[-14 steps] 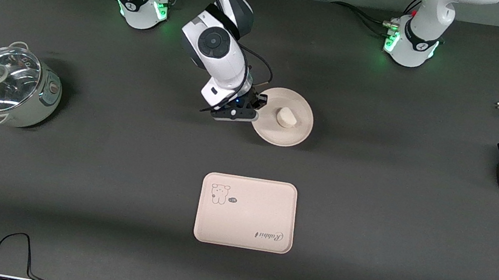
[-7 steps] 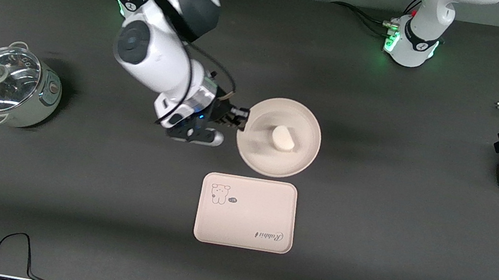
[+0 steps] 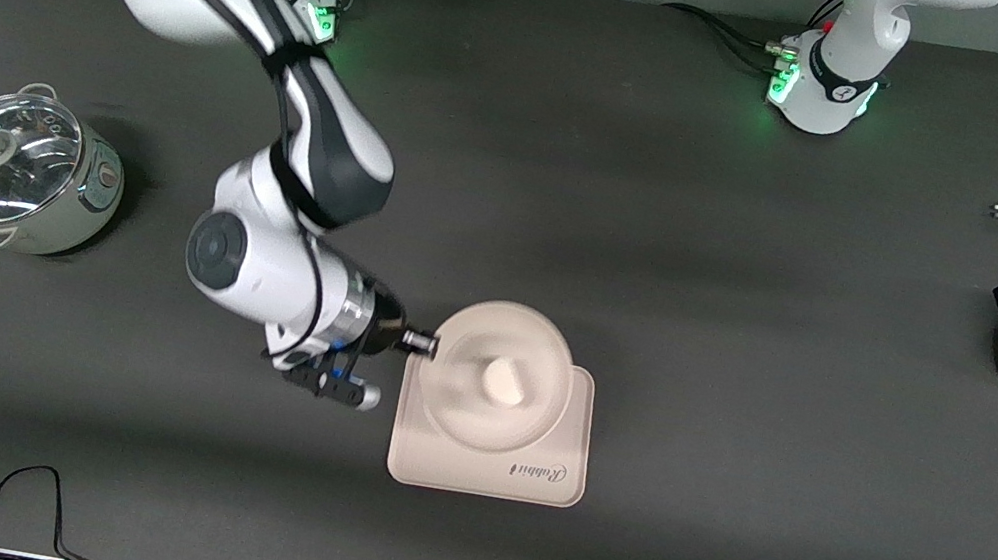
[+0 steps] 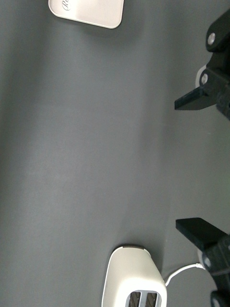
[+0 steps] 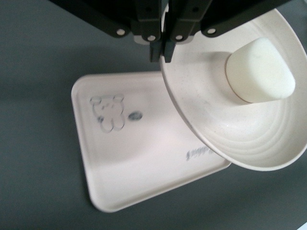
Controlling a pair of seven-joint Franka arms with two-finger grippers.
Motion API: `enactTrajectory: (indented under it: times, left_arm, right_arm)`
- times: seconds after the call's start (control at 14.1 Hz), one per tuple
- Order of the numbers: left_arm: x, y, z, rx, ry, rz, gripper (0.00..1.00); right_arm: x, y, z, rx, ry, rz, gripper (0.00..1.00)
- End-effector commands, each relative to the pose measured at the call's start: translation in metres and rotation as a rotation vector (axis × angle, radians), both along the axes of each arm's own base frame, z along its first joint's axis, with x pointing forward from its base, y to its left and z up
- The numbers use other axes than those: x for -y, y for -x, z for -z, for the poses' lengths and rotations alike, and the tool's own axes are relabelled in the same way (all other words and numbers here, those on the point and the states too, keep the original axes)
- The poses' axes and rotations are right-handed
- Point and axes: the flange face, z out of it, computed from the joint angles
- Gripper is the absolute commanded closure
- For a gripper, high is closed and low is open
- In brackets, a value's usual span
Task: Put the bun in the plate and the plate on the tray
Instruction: 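Lower the plate onto the bunny-print tray and open the right gripper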
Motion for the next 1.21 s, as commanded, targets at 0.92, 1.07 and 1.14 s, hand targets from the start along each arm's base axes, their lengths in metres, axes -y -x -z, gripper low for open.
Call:
enactTrajectory:
  times: [0.92, 1.07, 1.14]
  left_arm:
    - [-0.011, -0.002, -0.004, -0.028, -0.002, 0.004, 0.0]
    - [-0.018, 0.001, -0.009, -0.019, 0.001, -0.009, 0.0]
    - [-0.018, 0.001, -0.009, -0.019, 0.001, -0.009, 0.0]
  right_arm:
    - [-0.015, -0.014, 0.135, 0.045, 0.02, 0.027, 0.0]
    - [-0.016, -0.014, 0.123, 0.036, 0.025, 0.015, 0.0]
    - [-0.017, -0.012, 0.111, 0.027, 0.033, 0.0, 0.0]
